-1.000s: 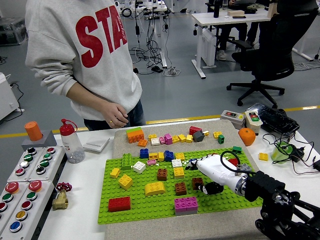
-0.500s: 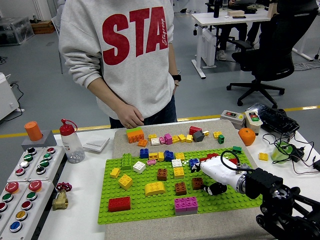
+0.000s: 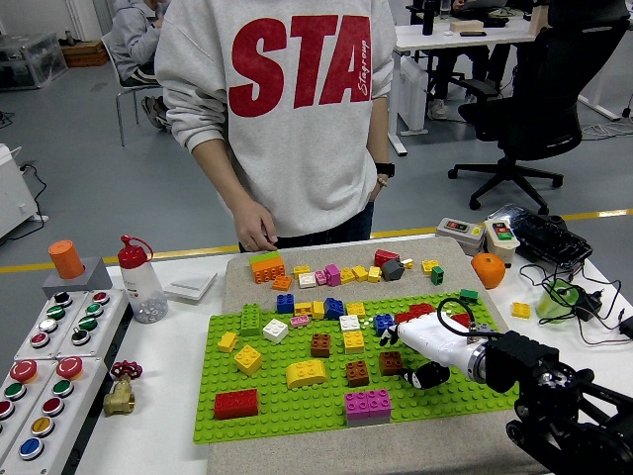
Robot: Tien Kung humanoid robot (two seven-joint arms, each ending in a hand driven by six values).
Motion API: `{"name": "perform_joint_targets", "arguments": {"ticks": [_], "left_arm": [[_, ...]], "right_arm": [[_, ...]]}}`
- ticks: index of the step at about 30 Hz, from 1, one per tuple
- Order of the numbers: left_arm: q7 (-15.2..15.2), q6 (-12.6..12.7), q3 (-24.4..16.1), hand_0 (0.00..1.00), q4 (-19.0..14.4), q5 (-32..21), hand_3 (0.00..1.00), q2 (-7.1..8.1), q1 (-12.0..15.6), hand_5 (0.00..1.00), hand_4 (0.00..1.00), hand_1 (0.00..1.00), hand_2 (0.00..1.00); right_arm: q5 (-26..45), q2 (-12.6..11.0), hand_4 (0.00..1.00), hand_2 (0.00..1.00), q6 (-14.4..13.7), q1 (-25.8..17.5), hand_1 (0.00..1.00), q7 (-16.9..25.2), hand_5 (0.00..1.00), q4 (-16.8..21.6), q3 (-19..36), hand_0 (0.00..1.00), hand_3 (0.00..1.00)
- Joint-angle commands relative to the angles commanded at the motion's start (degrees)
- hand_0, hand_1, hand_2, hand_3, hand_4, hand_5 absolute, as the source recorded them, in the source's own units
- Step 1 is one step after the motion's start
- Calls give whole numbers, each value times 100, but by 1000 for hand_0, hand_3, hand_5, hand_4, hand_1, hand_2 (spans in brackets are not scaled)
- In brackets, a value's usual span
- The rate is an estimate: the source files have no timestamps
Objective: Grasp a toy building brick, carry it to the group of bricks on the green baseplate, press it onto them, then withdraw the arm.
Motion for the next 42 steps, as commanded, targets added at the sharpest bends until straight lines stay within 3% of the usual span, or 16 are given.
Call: {"name": "perform_joint_targets", "arguments": {"ticks": [7, 15, 16, 21, 22, 27, 28, 33, 34, 39, 40, 42], "left_arm": [[-11, 11, 3, 632, 1, -13, 412, 2, -8, 968, 338, 597, 607], [-14, 16, 41, 632, 1, -45, 412, 4, -1, 967, 338, 597, 607], [-15, 16, 42, 632, 1, -46, 411, 3, 0, 966, 338, 597, 607], [-7, 15, 25, 632, -2, -12, 411, 4, 5, 966, 338, 597, 607], [-6, 17, 22, 632, -3, -7, 411, 3, 6, 967, 338, 597, 607], [1, 18, 5, 632, -6, 25, 411, 4, 8, 967, 338, 597, 607], [3, 18, 0, 632, -7, 33, 411, 4, 8, 967, 338, 597, 608], [13, 16, -18, 632, -11, 57, 411, 4, 15, 967, 338, 597, 608], [14, 16, -20, 632, -12, 61, 411, 3, 17, 967, 338, 597, 607], [12, 12, -19, 632, -11, 58, 411, 3, 24, 967, 338, 597, 607], [9, 13, -17, 632, -11, 52, 411, 4, 24, 969, 339, 597, 607], [6, 15, -14, 632, -10, 44, 411, 5, 21, 969, 339, 597, 607]], "right_arm": [[31, 68, 626, 768, 15, 13, 756, 8, 185, -93, 2, 749, 773], [46, 185, 627, 763, -176, 30, 749, 60, 188, -317, -45, 744, 773], [44, 191, 621, 720, -189, 30, 725, 63, 200, -330, -46, 717, 764], [82, 212, 621, 720, -283, 8, 725, 102, 200, -410, -52, 717, 764], [82, 217, 615, 660, -311, 2, 672, 107, 208, -424, -50, 675, 742], [74, 235, 615, 660, -442, -13, 672, 118, 208, -480, -61, 675, 742], [75, 235, 609, 570, -469, -16, 589, 116, 214, -490, -67, 643, 695], [103, 224, 609, 570, -606, -37, 589, 132, 214, -525, -109, 643, 695], [106, 223, 600, 517, -627, -40, 528, 136, 213, -527, -113, 614, 637], [127, 212, 600, 517, -738, -59, 528, 179, 213, -510, -140, 614, 637], [133, 206, 587, 503, -748, -62, 500, 187, 214, -503, -145, 574, 569], [142, 192, 587, 503, -767, -68, 500, 201, 214, -482, -147, 574, 569]]}}
